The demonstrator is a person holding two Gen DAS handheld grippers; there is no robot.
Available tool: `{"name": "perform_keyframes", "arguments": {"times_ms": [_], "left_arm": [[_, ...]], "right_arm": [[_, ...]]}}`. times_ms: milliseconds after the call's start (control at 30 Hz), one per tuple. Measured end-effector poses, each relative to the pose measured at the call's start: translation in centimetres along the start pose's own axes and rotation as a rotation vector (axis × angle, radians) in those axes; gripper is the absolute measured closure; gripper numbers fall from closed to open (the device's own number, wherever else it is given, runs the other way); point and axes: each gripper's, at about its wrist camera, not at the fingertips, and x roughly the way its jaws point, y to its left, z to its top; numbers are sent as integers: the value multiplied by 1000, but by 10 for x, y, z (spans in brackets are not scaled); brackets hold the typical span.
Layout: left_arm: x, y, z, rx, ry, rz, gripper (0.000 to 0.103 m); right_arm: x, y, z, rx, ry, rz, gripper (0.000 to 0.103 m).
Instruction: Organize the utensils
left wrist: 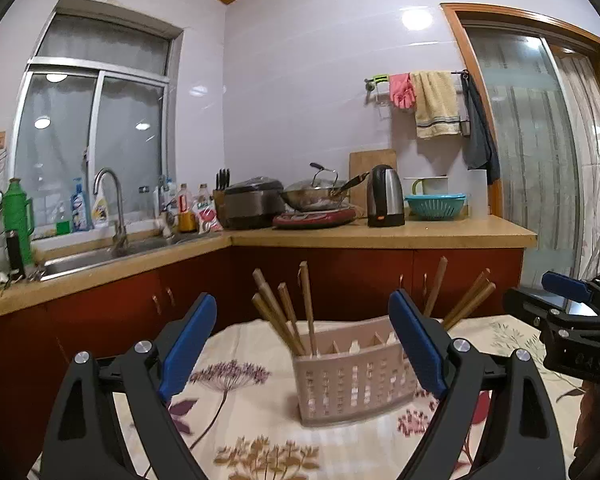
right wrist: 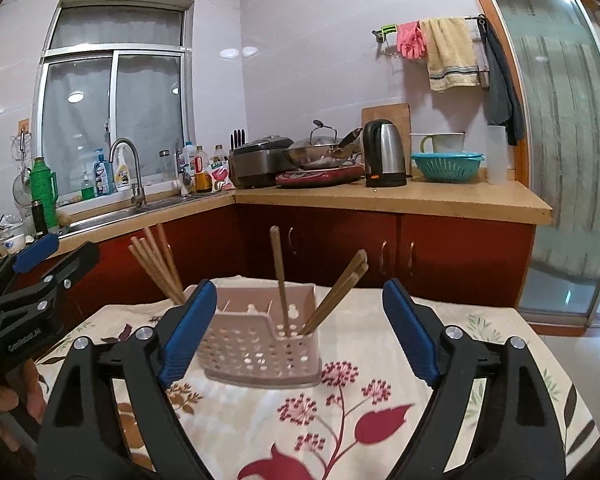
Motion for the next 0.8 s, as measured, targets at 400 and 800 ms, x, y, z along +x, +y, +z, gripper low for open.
{"name": "perform_keyframes", "arguments": {"times_ms": [400,800], "left_arm": [[-60,11,-5,-56,23,24,17],[-85,17,-15,-87,46,30,17]], "right_arm": [[-61,17,-5,-41,-14,-17,13],[-87,21,-14,-42,-9,-27,12]]}}
